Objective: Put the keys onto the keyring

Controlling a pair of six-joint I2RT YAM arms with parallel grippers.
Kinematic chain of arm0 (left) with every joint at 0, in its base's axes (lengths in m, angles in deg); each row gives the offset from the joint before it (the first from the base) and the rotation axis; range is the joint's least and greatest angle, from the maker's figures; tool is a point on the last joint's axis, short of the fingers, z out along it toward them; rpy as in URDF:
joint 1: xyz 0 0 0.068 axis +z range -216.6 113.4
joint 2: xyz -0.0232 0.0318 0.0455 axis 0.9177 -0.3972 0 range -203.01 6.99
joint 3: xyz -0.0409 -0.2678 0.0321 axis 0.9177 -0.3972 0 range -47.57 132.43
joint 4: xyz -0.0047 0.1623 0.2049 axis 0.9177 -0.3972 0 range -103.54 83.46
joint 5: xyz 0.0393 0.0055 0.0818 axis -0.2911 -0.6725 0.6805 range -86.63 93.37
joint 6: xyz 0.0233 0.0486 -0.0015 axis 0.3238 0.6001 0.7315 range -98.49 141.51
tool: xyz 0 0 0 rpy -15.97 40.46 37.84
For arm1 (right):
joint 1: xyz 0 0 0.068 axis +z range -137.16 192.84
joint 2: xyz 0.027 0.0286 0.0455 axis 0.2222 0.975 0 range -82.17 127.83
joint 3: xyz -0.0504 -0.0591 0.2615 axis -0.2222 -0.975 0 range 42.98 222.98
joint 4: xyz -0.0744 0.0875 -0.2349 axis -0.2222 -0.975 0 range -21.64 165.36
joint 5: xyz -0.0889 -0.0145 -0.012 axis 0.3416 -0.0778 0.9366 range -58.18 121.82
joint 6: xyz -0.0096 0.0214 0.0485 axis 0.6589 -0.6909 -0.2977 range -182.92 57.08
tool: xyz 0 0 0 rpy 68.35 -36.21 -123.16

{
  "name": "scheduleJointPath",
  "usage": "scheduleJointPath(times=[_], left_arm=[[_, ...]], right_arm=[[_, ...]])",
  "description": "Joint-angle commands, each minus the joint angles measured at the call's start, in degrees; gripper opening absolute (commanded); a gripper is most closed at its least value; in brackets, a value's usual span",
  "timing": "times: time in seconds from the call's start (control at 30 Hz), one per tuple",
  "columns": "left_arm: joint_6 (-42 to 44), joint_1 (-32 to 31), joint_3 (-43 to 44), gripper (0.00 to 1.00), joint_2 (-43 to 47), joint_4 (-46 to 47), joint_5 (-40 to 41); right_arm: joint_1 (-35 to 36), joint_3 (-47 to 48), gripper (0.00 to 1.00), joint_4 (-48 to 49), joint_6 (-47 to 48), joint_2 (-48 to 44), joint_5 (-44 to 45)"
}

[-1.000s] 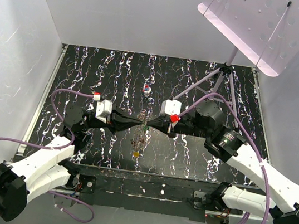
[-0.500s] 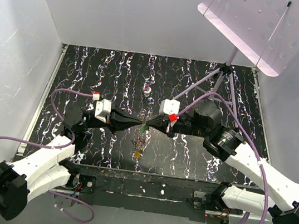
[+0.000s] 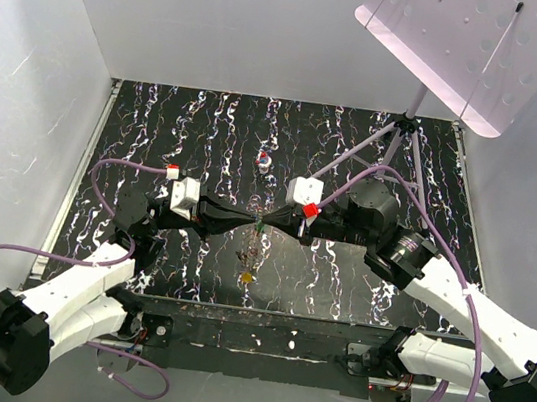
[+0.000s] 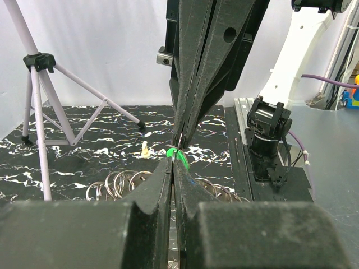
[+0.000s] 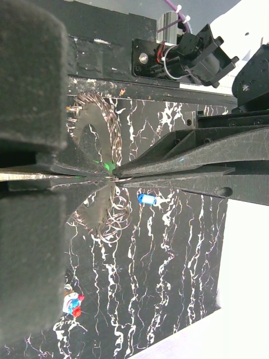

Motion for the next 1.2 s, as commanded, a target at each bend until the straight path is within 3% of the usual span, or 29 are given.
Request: scheduleJointPath(times=[0.0,1.17], left_arm=[[0.01,-0.13,0.43,0.00,0.49,2.04,0.43],[0.28,-0.13,0.34,0.00,0.84,2.21,0.16]], right_arm=[[0.36,0.76,0.01,2.87,-0.33,-0.22,0.88],[0.36,0.58,0.01,2.34,-0.07,-0.31,1.32]])
